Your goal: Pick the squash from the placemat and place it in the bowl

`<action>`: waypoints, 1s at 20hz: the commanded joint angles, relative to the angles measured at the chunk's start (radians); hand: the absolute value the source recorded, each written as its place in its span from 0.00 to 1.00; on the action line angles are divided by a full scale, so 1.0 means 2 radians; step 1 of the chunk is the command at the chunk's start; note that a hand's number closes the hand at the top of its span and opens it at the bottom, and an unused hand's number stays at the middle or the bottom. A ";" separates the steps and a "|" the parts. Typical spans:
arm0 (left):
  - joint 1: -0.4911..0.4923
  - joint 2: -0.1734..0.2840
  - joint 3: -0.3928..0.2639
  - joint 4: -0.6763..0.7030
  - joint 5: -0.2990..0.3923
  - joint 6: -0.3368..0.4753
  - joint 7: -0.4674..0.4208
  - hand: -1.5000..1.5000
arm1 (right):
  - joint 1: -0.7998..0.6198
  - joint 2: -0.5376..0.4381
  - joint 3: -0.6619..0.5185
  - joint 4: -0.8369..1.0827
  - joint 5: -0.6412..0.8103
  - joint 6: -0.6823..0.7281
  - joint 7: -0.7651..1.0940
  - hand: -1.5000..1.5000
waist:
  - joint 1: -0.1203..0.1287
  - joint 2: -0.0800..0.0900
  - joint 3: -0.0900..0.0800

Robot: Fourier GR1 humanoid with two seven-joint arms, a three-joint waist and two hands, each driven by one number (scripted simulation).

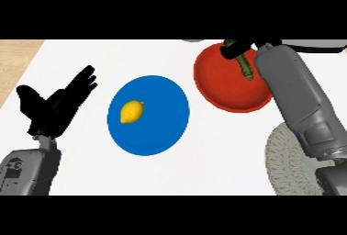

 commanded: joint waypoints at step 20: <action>0.006 0.005 0.006 0.007 0.003 -0.013 -0.011 0.50 | -0.031 -0.048 -0.126 0.113 -0.063 -0.188 -0.167 0.00 | 0.001 0.000 0.000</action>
